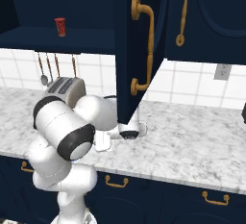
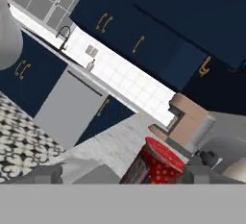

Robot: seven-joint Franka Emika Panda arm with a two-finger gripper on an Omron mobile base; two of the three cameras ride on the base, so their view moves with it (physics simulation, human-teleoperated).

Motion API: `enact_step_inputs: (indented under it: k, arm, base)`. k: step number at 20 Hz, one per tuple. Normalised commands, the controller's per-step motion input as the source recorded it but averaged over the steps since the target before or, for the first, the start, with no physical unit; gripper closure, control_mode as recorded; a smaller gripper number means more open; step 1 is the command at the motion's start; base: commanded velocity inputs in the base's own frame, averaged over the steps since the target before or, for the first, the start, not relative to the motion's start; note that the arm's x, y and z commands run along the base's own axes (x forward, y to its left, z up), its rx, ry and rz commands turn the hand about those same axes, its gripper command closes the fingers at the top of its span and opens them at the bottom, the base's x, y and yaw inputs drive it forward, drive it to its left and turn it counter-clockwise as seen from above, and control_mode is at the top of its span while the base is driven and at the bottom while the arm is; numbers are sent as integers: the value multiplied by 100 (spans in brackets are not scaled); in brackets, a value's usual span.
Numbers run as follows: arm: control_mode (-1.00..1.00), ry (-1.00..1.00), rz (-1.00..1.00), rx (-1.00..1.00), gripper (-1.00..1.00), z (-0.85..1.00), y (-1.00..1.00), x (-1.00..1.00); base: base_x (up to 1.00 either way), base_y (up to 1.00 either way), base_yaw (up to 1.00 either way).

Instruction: Pick the yogurt and place it on the digital scale for weighing, and close the cabinet.

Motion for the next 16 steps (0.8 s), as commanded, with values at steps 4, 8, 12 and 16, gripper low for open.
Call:
enact_step_inputs:
  k: [4,8,12,16]
  arm:
    - [-100,-50,-31,-3,-100,61,6,-91]
    - [-100,-36,-35,-6,-100,65,24,-69]
    - [-100,-34,-41,-6,-100,77,22,-45]
    - [-100,-44,-40,0,-100,59,-10,-50]
  base:
    - [0,0,0]
    - [0,0,0]
    - [0,0,0]
    - [0,0,0]
